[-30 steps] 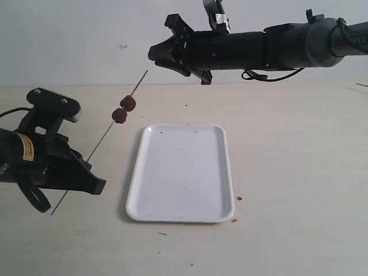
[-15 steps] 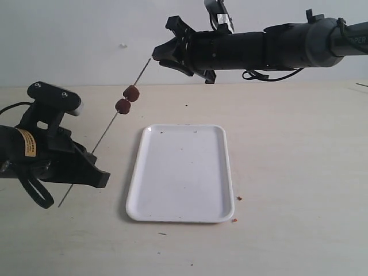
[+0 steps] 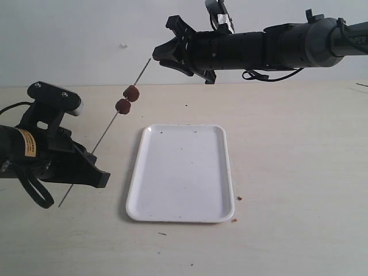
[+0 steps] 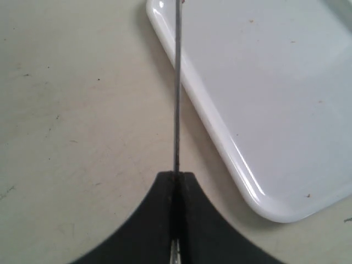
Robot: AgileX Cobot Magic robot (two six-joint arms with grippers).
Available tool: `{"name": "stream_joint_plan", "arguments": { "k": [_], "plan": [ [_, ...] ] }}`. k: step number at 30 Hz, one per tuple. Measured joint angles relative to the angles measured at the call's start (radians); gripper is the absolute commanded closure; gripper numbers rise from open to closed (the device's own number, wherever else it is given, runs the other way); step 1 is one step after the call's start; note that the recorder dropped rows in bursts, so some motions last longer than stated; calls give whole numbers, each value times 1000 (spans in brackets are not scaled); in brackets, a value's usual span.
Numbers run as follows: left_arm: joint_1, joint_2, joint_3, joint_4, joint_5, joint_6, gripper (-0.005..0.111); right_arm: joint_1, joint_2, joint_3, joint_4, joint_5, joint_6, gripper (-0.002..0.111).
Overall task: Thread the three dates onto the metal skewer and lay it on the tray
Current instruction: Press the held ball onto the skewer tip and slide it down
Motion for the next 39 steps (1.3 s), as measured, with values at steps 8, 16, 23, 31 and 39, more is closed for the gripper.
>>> {"name": "stream_joint_plan", "arguments": {
  "k": [8, 16, 23, 31, 39],
  "plan": [
    [0, 0, 0, 0, 0, 0, 107, 0, 0, 0, 2, 2, 2, 84],
    [0, 0, 0, 0, 0, 0, 107, 0, 1, -36, 4, 45, -4, 84],
    [0, 0, 0, 0, 0, 0, 107, 0, 1, -36, 5, 56, -4, 84],
    [0, 0, 0, 0, -3, 0, 107, 0, 1, -36, -25, 56, -4, 84],
    [0, 0, 0, 0, -7, 0, 107, 2, 1, -36, -57, 56, -4, 84]
  ]
}}
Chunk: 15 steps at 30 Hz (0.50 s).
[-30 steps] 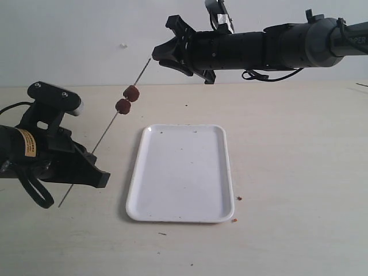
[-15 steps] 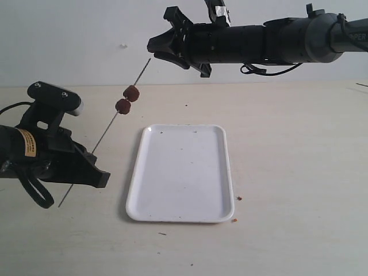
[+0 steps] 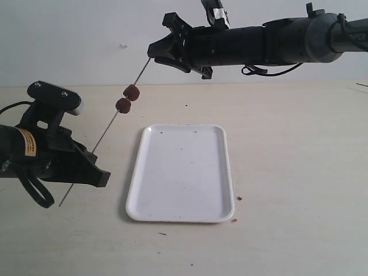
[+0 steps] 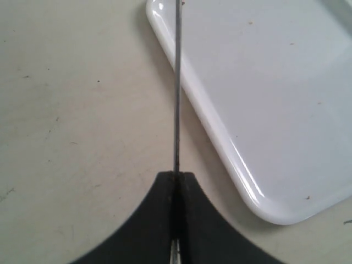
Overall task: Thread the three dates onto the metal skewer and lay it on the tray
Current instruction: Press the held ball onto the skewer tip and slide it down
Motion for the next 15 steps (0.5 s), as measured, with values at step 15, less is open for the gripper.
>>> {"name": "stream_joint_plan", "arguments": {
  "k": [15],
  "plan": [
    [0, 0, 0, -2, -5, -29, 107, 58, 0, 0, -7, -49, 0, 84]
  ]
}}
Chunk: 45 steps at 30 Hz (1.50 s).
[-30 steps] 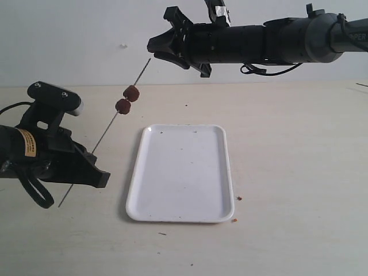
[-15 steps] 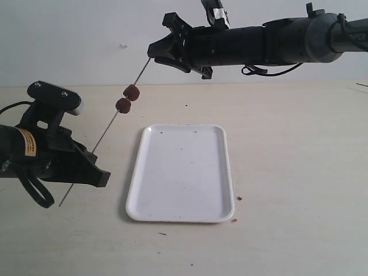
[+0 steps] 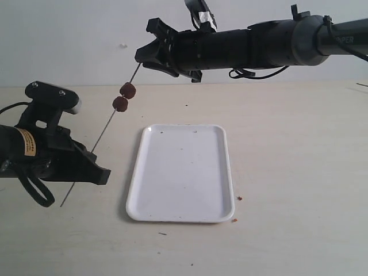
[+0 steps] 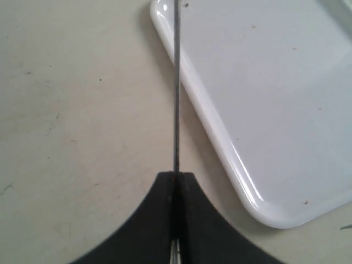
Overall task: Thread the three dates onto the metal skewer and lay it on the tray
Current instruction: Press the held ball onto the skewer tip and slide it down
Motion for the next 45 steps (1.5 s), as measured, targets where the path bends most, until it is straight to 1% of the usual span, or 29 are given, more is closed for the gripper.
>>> {"name": "stream_joint_plan", "arguments": {
  "k": [6, 14, 17, 27, 31, 42, 45],
  "plan": [
    [0, 0, 2, 0, -43, -45, 107, 0, 0, -5, 19, 0, 0, 84],
    [0, 0, 7, 2, -62, -109, 107, 0, 0, -5, 28, 13, -11, 84],
    [13, 0, 7, 9, -67, -125, 107, 0, 0, -5, 29, 17, -15, 84],
    [63, 0, 7, 32, -95, -130, 107, 2, 0, -7, 31, 44, -36, 84],
    [65, 0, 7, 35, -126, -130, 107, 2, 0, -7, 33, 49, -38, 84],
    [65, 0, -25, 39, -133, -132, 107, 2, 0, -7, 26, 73, -44, 84],
    [65, 0, -25, 39, -160, -138, 107, 2, 0, -7, 26, 88, -55, 84]
  ]
}}
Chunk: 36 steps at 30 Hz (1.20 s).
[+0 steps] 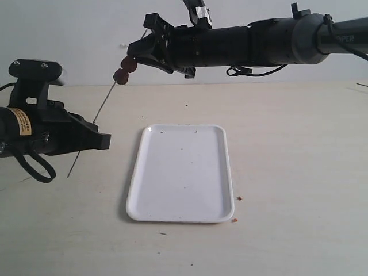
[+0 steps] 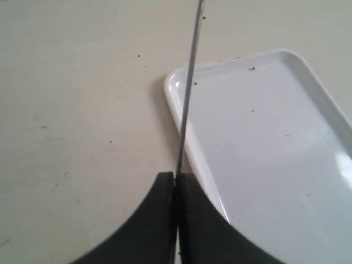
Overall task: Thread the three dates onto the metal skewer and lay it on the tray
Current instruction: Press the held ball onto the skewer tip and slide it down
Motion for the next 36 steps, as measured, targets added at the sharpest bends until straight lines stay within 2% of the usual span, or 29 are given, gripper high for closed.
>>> {"name": "stream_joint_plan", "arguments": {
  "k": [24, 31, 36],
  "plan": [
    [0, 0, -5, 3, -45, -8, 107, 4, 0, 0, -22, 31, -6, 83],
    [2, 0, -6, -7, -52, -11, 107, 4, 0, 0, -22, 39, -20, 59],
    [12, 0, -14, -24, -63, -22, 107, 6, 2, 0, -33, 62, -36, 55]
  ]
}}
